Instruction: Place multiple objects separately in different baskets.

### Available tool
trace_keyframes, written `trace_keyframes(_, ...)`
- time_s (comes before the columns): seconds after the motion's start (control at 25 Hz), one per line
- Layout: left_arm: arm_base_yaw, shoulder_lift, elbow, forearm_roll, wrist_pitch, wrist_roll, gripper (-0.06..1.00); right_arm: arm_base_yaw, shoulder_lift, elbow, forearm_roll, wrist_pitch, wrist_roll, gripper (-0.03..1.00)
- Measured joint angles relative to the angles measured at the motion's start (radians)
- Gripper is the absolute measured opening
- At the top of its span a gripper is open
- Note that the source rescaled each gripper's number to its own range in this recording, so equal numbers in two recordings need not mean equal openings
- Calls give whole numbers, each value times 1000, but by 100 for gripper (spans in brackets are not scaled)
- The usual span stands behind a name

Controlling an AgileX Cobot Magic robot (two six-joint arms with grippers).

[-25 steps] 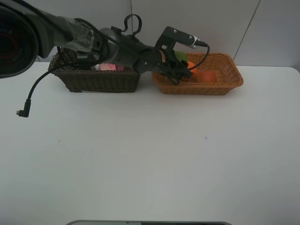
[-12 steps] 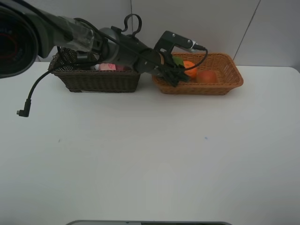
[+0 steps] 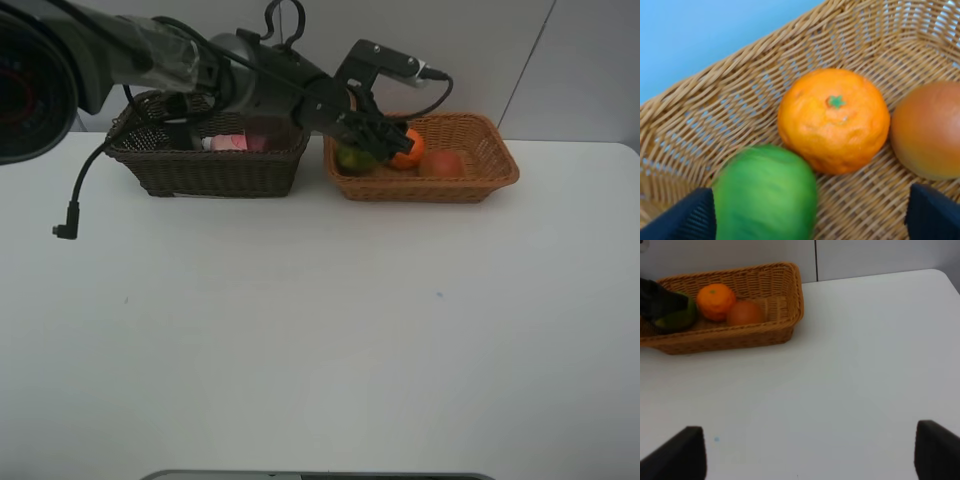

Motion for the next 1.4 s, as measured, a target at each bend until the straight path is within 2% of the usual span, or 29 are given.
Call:
trace_keyframes(0.28, 7, -178, 5, -1, 212, -3, 98, 0, 0, 0, 0, 0, 0, 81)
trace_keyframes(0.44, 42, -354, 74, -4, 288, -19, 98, 0, 0, 0, 0, 0, 0, 81)
trace_keyframes(0.68, 159, -604, 269, -7, 363, -56, 98, 0, 0, 0, 0, 0, 0, 81)
trace_keyframes(0.96, 289, -932, 559, -8, 414, -58, 98, 0, 0, 0, 0, 0, 0, 81)
trace_keyframes(1.16, 346, -1207, 759, -27, 472, -55, 98, 0, 0, 0, 0, 0, 0, 81)
trace_keyframes(1.4, 370, -1539, 912, -33, 619, -45, 98, 0, 0, 0, 0, 0, 0, 81)
